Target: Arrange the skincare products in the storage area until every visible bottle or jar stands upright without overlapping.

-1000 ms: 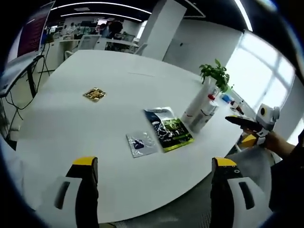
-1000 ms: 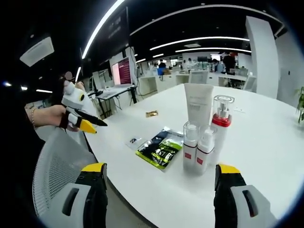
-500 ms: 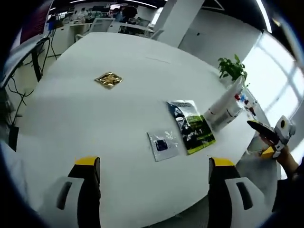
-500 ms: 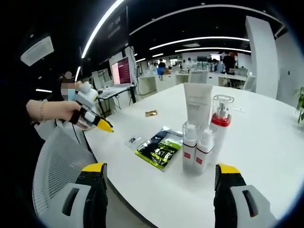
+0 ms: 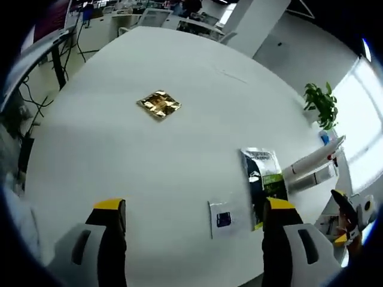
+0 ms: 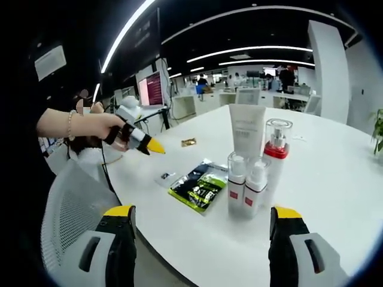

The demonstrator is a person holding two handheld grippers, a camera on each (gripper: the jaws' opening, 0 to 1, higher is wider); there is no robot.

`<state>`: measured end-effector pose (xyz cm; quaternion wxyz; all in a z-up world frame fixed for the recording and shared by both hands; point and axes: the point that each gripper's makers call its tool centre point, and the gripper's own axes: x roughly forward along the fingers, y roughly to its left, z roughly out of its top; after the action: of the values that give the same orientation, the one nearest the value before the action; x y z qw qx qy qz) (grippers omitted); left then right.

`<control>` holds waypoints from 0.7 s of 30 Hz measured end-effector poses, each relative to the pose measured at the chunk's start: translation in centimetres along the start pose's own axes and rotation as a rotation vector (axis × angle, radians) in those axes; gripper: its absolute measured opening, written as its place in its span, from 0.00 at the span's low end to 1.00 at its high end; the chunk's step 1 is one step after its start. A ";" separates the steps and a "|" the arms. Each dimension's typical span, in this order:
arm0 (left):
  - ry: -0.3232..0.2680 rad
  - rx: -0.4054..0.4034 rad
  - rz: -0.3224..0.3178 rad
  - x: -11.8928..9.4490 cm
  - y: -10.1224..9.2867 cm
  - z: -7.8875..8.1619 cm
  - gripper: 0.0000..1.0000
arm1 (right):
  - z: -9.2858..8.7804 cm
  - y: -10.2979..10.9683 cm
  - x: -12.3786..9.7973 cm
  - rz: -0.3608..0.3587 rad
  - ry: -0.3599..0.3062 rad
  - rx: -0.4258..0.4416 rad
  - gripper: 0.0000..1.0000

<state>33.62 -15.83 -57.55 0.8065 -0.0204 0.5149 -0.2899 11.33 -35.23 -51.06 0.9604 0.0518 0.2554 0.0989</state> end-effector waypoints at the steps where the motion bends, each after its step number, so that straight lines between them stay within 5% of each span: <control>1: 0.002 -0.023 0.010 0.6 -0.1 0.8 0.89 | 0.0 0.0 0.0 0.000 0.001 0.002 0.97; 6: 0.004 -0.088 0.053 1.8 0.1 2.7 0.81 | -0.2 -0.1 0.1 -0.003 0.014 0.006 0.97; 13: -0.002 -0.113 0.124 3.3 0.9 4.4 0.83 | -0.4 -0.3 0.1 -0.018 0.028 0.004 0.97; 21: -0.048 -0.148 0.204 5.5 2.8 8.8 0.81 | -0.4 -0.8 -0.1 -0.032 0.021 0.035 0.97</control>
<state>43.90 -18.52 -58.84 0.8401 -0.0344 0.5151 -0.1667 11.21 -35.97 -51.45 0.9581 0.0634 0.2677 0.0797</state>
